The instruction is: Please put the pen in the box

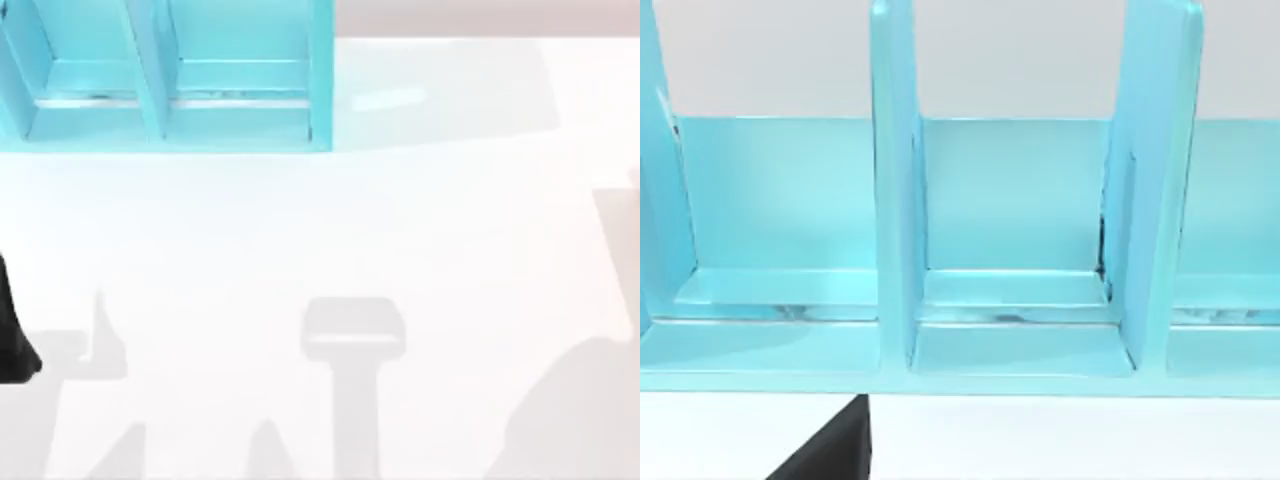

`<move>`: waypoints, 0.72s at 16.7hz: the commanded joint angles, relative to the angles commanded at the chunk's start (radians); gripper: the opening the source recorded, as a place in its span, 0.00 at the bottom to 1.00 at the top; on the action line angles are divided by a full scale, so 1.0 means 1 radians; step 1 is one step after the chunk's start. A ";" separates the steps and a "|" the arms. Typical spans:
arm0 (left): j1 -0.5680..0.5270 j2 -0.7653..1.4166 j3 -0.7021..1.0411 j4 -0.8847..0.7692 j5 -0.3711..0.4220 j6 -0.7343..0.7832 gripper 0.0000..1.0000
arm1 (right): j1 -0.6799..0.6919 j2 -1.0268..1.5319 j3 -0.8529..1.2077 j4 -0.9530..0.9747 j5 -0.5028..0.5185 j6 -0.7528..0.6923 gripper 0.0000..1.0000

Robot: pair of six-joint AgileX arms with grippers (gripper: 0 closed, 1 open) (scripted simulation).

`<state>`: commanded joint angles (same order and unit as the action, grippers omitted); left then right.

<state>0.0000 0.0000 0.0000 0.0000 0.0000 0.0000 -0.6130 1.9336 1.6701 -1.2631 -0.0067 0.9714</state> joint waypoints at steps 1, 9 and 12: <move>0.000 0.000 0.000 0.000 0.000 0.000 1.00 | -0.012 -0.003 0.000 0.000 -0.001 -0.004 0.00; 0.000 0.000 0.000 0.000 0.000 0.000 1.00 | 0.032 -0.002 -0.026 0.039 -0.005 0.028 0.00; 0.000 0.000 0.000 0.000 0.000 0.000 1.00 | 0.087 -0.002 -0.083 0.079 0.016 0.066 0.00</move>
<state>0.0000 0.0000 0.0000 0.0000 0.0000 0.0000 -0.5257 1.9319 1.5867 -1.1840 0.0092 1.0371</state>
